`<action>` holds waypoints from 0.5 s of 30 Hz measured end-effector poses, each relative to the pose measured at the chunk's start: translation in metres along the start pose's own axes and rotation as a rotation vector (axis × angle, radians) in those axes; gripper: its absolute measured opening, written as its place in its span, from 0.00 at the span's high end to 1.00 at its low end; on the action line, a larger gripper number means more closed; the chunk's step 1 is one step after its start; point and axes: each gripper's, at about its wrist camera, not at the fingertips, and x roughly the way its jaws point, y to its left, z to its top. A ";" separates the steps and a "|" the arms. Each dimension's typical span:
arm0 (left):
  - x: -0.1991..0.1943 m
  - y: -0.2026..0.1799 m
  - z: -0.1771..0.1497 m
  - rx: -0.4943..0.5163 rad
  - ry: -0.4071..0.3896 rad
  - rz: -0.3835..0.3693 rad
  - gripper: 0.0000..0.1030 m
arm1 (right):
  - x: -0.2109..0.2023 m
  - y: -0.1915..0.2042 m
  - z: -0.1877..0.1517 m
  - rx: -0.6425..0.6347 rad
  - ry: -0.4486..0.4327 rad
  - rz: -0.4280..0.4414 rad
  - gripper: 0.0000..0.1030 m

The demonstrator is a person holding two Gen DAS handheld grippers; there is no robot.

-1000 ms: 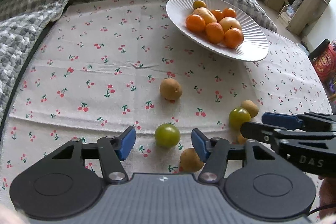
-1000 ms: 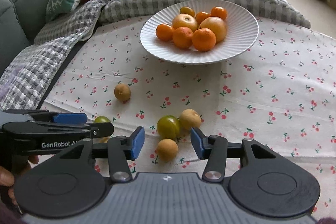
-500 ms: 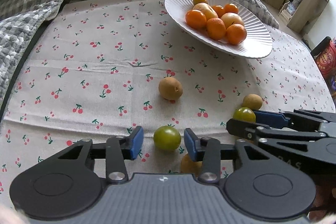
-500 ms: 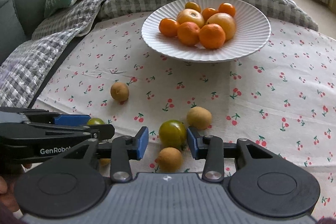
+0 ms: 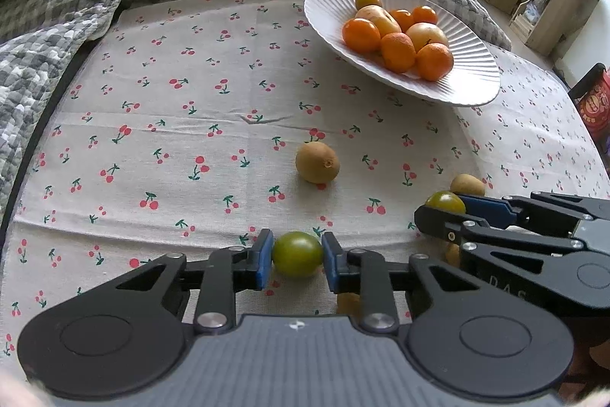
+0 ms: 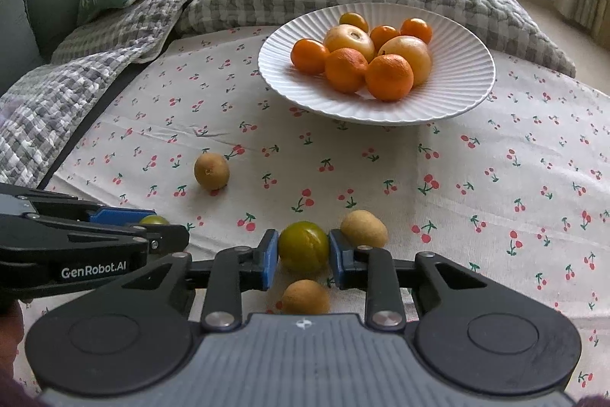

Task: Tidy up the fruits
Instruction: 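Grasp a green fruit with left tool while right tool grasps a green fruit, then carry both green fruits in both tools over the white plate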

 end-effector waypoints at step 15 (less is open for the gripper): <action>-0.008 0.000 0.004 -0.008 -0.024 -0.001 0.79 | -0.010 0.005 0.004 -0.006 -0.029 0.003 0.76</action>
